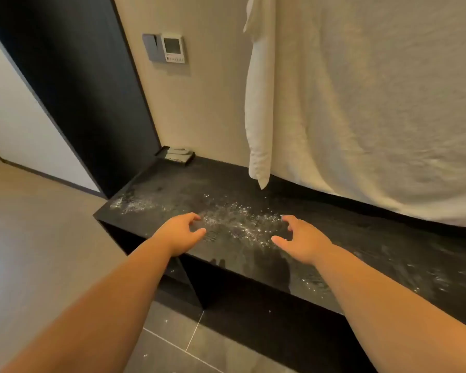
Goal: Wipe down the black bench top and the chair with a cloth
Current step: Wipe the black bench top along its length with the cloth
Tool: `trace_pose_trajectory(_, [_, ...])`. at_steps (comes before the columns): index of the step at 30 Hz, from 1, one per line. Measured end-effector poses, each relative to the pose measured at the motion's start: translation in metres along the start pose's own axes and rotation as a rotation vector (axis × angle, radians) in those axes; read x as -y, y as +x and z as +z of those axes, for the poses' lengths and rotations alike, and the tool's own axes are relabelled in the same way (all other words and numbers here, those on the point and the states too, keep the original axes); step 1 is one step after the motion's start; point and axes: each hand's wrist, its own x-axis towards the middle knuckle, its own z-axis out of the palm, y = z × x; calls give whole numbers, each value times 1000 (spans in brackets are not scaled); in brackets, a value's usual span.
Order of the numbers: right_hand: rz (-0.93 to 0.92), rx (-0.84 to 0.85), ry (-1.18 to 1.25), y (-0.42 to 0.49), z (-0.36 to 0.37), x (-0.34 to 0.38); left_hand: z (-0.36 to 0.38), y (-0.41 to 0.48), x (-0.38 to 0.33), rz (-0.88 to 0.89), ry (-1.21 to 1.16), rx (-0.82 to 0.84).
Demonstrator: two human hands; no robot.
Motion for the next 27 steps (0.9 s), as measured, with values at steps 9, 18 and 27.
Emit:
trace_pose_trajectory(9, [-75, 137, -83, 28, 51, 62, 5, -18, 79, -158, -102, -21])
trace_pose_trajectory(18, [-104, 219, -90, 68, 104, 142, -19, -16, 164, -237, -160, 7])
trace_pose_trajectory(27, [-113, 273, -96, 119, 166, 235, -48, 7, 273, -272, -129, 63])
